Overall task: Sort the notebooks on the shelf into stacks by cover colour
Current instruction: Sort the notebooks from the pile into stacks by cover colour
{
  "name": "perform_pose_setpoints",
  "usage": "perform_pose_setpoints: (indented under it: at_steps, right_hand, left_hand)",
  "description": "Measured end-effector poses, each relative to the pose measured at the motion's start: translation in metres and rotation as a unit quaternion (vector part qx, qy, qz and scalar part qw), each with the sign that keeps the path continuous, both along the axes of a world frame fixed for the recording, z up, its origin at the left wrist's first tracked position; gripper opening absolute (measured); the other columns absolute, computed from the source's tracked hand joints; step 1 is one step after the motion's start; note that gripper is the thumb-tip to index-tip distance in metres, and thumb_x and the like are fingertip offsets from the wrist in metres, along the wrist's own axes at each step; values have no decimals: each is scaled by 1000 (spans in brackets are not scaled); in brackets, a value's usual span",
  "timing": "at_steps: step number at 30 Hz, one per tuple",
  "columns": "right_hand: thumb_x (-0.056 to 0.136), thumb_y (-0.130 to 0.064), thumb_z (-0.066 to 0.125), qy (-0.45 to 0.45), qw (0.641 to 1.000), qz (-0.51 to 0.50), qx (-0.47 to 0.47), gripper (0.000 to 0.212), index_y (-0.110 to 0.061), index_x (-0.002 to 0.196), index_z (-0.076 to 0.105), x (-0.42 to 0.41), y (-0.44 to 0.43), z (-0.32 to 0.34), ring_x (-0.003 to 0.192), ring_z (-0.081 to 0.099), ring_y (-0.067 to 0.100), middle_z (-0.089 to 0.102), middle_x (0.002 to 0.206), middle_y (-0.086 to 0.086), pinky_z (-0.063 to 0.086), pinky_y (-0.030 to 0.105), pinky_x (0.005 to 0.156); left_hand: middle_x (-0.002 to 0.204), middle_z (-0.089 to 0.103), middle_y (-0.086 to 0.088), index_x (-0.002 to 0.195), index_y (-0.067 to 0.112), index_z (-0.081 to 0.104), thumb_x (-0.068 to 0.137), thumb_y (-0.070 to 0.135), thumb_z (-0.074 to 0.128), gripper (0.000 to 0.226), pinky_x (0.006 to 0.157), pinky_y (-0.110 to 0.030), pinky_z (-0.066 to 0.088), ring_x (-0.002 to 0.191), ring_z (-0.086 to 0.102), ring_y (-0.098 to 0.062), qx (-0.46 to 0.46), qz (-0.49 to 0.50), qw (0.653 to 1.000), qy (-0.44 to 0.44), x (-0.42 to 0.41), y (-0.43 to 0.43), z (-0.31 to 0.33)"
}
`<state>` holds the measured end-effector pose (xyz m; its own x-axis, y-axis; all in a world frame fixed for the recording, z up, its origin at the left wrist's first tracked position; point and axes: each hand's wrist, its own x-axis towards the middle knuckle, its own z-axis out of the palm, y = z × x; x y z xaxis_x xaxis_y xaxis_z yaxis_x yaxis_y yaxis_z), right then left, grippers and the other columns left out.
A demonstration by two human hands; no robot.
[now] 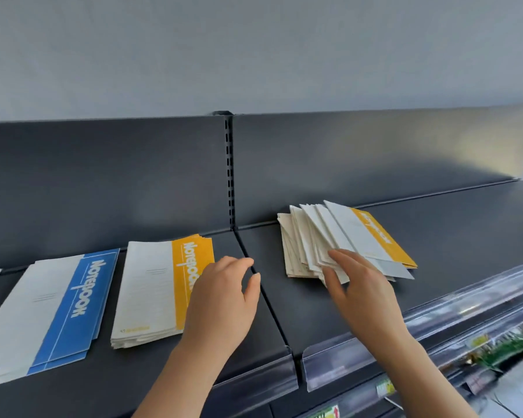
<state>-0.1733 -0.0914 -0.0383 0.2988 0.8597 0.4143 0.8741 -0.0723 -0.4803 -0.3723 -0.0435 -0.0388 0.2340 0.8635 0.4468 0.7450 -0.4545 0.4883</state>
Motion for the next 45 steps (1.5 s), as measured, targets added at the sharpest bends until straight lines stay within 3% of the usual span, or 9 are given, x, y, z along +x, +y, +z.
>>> perform_pose_setpoints:
  at_steps: [11, 16, 23, 29, 35, 39, 41, 43, 45]
  right_hand:
    - [97, -26, 43, 26, 993, -86, -74, 36, -13, 129, 55, 92, 21, -5, 124, 48, 21, 51, 138, -1, 39, 30, 95]
    - [95, -30, 35, 36, 989, -63, -127, 28, -11, 88, 56, 138, 41, -14, 90, 55, 30, 58, 99, 5, 44, 40, 73]
    - [100, -30, 38, 13, 983, 97, -153, 34, -15, 124, 57, 165, 44, -22, 120, 44, 16, 51, 135, -1, 21, 16, 100]
    - [96, -33, 47, 32, 976, 189, -101, 34, -33, 130, 54, 179, 43, -28, 128, 39, 3, 42, 134, -25, 29, 24, 110]
    - [95, -38, 46, 51, 977, 166, -122, 43, -29, 137, 45, 185, 47, -26, 139, 25, 12, 34, 148, -14, 14, 25, 113]
    - [96, -31, 48, 76, 966, 231, -87, 35, -29, 130, 53, 181, 46, -27, 124, 30, -8, 44, 136, -20, 20, 25, 115]
    - [95, -25, 49, 125, 969, 202, -71, 25, -27, 118, 60, 183, 47, -28, 110, 49, 1, 58, 115, -17, 40, 18, 94]
    - [94, -21, 47, 123, 978, 162, -56, 13, -19, 90, 59, 186, 50, -30, 81, 52, 15, 57, 81, -10, 39, 16, 66]
    - [93, -18, 45, 100, 982, 150, -61, 15, -14, 80, 51, 186, 51, -32, 72, 47, 17, 52, 73, -7, 36, 21, 68]
  left_hand:
    - [98, 59, 11, 116, 23, 62, 95, 33, 47, 28, 73, -22, 42, 93, 52, -10, -1, -79, 997, -14, 80, 28, 9]
    - [91, 60, 9, 101, 15, 63, 94, 35, 48, 26, 75, -36, 50, 87, 53, -12, -38, -61, 996, -43, 121, 33, 9]
    - [64, 54, 4, 69, 15, 46, 92, 44, 49, 37, 55, -29, 43, 60, 50, -11, -86, 30, 994, -57, 171, 43, 4]
    - [76, 58, 20, 95, 28, 57, 88, 41, 59, 15, 67, -27, 49, 76, 58, -3, -116, 85, 988, -57, 184, 37, -1]
    - [78, 62, 14, 84, 24, 57, 85, 53, 56, 30, 60, -28, 49, 71, 60, -6, -139, 137, 979, -58, 189, 27, 2]
    - [88, 59, 12, 90, 21, 54, 82, 43, 64, 26, 58, -27, 45, 78, 58, -9, -176, 163, 968, -77, 184, 26, 4]
    - [90, 60, 11, 88, 21, 52, 84, 31, 64, 16, 52, -25, 43, 77, 58, -8, -197, 161, 960, -114, 176, 24, 3]
    - [91, 59, 9, 90, 19, 51, 86, 23, 61, 11, 45, -23, 43, 76, 57, -6, -211, 160, 953, -146, 171, 20, 4]
    - [93, 60, 10, 95, 18, 50, 86, 17, 58, 12, 44, -21, 46, 78, 58, -6, -219, 156, 948, -172, 170, 17, 6]
